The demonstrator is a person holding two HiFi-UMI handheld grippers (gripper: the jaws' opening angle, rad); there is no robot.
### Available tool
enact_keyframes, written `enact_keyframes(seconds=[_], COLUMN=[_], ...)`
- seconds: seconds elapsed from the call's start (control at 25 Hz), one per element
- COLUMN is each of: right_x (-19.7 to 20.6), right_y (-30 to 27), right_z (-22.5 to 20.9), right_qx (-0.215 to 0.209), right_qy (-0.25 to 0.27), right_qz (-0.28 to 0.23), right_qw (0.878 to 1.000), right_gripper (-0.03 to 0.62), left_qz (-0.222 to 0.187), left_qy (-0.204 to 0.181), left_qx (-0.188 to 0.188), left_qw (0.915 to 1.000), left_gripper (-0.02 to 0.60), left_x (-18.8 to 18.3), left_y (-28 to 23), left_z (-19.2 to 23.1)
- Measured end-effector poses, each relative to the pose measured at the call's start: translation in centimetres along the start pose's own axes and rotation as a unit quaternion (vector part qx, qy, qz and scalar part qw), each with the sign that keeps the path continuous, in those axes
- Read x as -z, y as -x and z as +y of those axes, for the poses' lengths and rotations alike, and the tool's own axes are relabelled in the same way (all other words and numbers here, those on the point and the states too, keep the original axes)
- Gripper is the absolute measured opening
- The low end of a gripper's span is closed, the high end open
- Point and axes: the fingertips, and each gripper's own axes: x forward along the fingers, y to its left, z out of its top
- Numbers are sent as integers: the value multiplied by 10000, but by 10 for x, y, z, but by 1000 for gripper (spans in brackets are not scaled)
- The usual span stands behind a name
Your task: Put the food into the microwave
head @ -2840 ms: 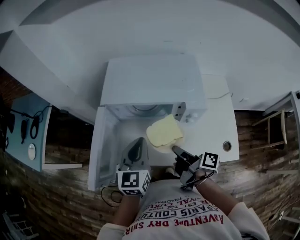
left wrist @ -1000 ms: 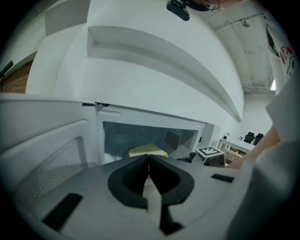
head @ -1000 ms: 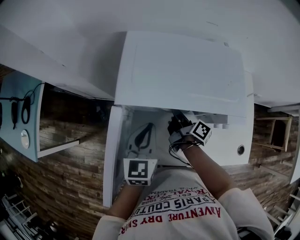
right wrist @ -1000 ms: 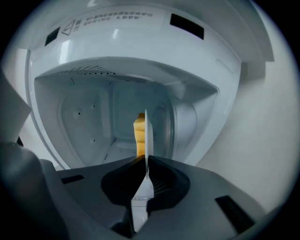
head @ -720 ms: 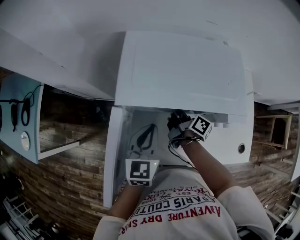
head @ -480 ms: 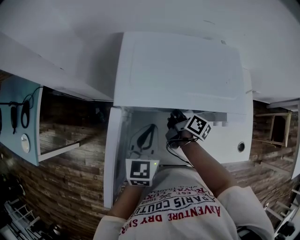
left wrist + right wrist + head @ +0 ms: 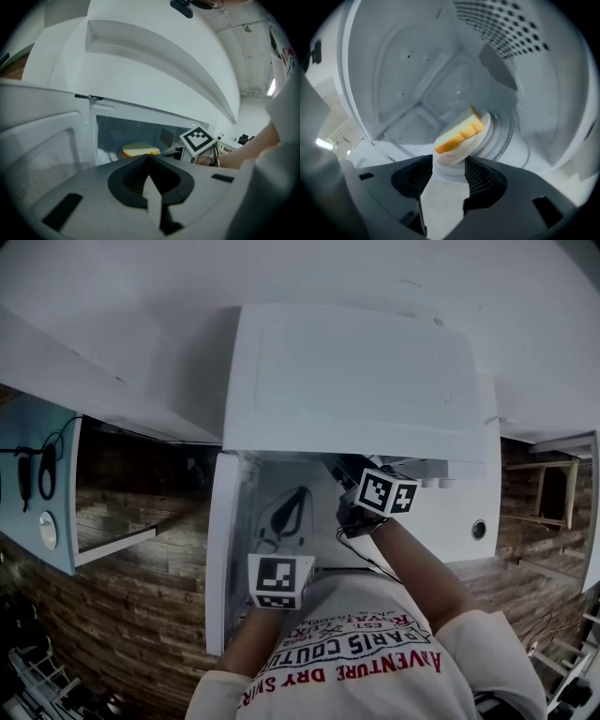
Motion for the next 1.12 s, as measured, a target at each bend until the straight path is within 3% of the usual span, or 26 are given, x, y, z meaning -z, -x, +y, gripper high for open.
enact_keyframes(seconds=[0.08, 0.24, 0.36, 0.6, 0.76, 0.92, 1.12], right_x=[11, 24, 30, 32, 28, 13, -1], right_y=[-2, 1, 6, 13, 21, 36, 61], right_z=[1, 0, -2, -6, -13, -10, 12], right_qx=[184, 616, 737, 702, 886, 1179, 1131], right_qy=[855, 2251, 2815, 3463, 3453, 3382, 3380], right_qz=[609, 1671, 2116, 2384, 2186, 1502, 783], right_qw=[9943, 9579, 9330, 9046, 9084, 9215, 9310], right_gripper=[215, 218, 218, 216, 191, 33, 12], left_qz=[69, 70, 47, 70, 63, 14, -44], left_qy=[52, 142, 140, 152, 173, 146, 48], left_qx=[38, 56, 73, 36, 12, -7, 18], left_qw=[10000, 9999, 9999, 9999, 9998, 9999, 10000], left_gripper=[6, 6, 6, 6, 6, 6, 6], left_x=[3, 1, -1, -2, -3, -7, -14], left_y=[-1, -2, -1, -2, -2, -3, -3], left_z=[-2, -3, -3, 2, 3, 0, -10])
